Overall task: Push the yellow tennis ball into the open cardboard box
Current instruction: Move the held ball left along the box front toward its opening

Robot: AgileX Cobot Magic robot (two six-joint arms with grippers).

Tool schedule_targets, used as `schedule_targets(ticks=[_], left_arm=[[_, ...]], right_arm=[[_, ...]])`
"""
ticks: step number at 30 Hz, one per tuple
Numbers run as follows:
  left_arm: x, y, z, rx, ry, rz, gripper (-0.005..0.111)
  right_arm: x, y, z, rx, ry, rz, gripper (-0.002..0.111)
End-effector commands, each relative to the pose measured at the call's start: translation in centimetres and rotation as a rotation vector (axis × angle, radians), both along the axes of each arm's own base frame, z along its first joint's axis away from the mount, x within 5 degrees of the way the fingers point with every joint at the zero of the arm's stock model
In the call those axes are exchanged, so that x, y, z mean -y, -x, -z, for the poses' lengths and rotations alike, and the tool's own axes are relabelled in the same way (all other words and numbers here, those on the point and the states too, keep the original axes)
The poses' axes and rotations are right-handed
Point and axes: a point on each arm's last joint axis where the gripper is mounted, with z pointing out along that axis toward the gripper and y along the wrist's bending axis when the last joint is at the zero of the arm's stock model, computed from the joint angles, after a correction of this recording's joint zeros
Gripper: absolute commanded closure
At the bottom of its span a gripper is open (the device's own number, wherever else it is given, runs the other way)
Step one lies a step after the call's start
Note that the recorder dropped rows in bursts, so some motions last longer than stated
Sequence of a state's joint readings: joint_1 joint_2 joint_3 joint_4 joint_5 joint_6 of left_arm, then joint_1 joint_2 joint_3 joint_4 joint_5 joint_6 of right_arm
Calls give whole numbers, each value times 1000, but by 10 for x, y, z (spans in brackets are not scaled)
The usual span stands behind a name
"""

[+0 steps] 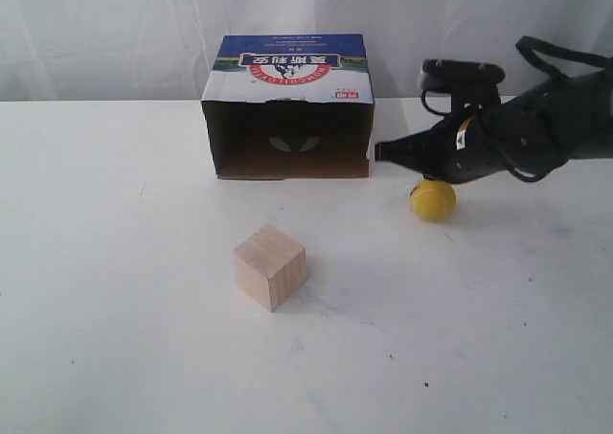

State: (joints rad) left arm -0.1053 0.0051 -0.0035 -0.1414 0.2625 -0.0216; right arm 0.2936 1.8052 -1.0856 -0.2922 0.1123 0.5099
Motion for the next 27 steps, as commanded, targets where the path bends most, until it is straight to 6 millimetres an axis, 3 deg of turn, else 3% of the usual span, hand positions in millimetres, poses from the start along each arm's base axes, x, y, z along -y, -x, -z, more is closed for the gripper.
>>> schedule_targets(ticks=[1, 7, 14, 20, 27], left_arm=[[1, 0, 1, 0, 19, 7, 107], [1, 0, 1, 0, 19, 7, 107], [1, 0, 1, 0, 19, 7, 107], [1, 0, 1, 0, 19, 7, 107], [1, 0, 1, 0, 19, 7, 107]], right_arm=[[22, -28, -9, 54, -17, 72, 108], [25, -49, 3, 0, 2, 112, 108], [29, -50, 27, -94, 50, 118, 108], [26, -55, 33, -53, 27, 101, 108], [26, -50, 39, -119, 53, 114, 108]])
